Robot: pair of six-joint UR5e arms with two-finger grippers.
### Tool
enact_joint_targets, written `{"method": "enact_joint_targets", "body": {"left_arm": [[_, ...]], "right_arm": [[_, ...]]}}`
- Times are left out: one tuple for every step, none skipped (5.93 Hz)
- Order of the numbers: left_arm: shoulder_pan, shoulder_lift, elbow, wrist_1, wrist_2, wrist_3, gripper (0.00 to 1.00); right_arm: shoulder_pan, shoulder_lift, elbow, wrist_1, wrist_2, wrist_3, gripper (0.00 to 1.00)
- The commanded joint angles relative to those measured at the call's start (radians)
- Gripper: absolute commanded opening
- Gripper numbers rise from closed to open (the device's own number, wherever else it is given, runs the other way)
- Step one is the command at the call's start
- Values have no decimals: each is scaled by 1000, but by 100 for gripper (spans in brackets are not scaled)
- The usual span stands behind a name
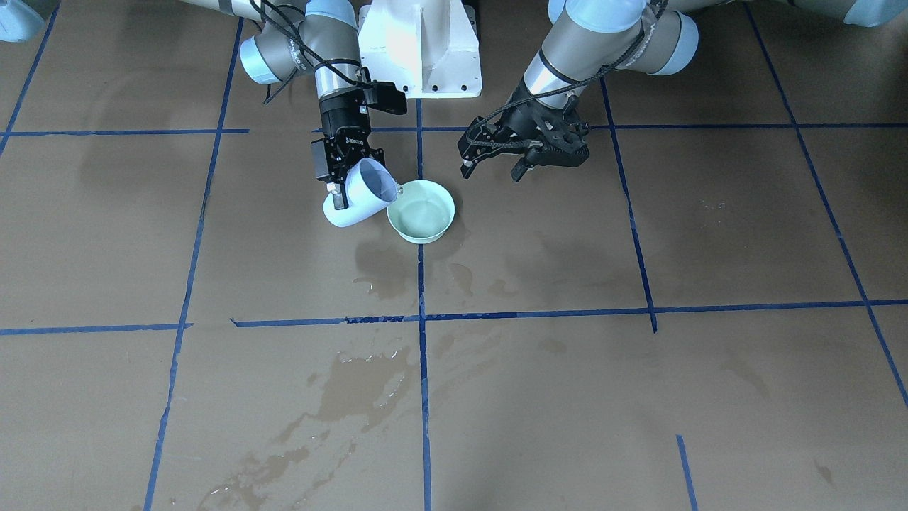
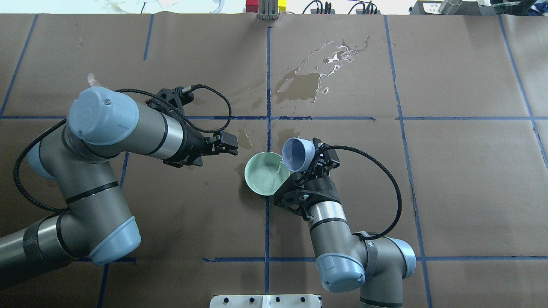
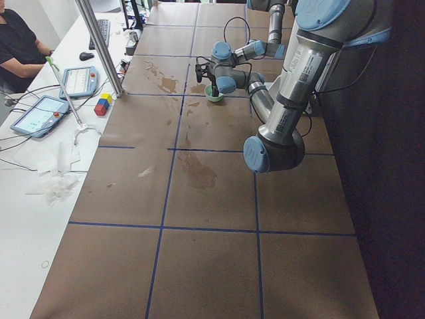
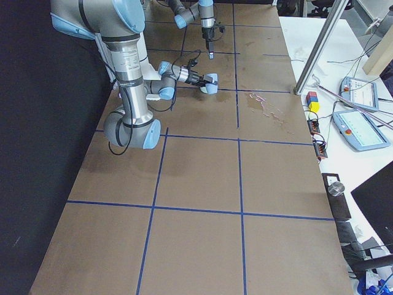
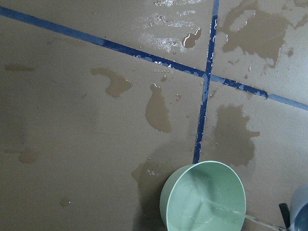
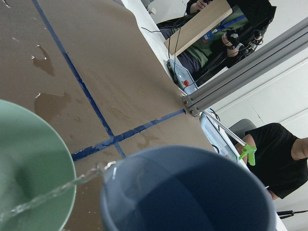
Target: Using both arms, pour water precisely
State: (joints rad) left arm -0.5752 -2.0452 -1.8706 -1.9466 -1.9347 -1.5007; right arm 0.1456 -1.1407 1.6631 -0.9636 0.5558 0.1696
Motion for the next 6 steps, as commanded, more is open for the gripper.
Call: {"method": "enact_joint_targets", "body": {"left_arm": [[0, 0, -1, 0, -1, 0, 100], [0, 0, -1, 0, 0, -1, 100], [0, 0, -1, 0, -1, 0, 100], [0, 0, -1, 0, -1, -1, 100], [2, 0, -1, 0, -1, -1, 100], [2, 0, -1, 0, 0, -1, 100]], "right_arm": [[-1, 3, 0, -24, 0, -42, 1], [-1, 4, 0, -26, -2, -54, 1], [-1, 6, 0, -36, -8, -91, 1], [-1, 7, 1, -58, -23, -94, 1], [-3, 9, 1, -75, -25, -96, 2], [-3, 10, 0, -76, -27, -96, 2]]}}
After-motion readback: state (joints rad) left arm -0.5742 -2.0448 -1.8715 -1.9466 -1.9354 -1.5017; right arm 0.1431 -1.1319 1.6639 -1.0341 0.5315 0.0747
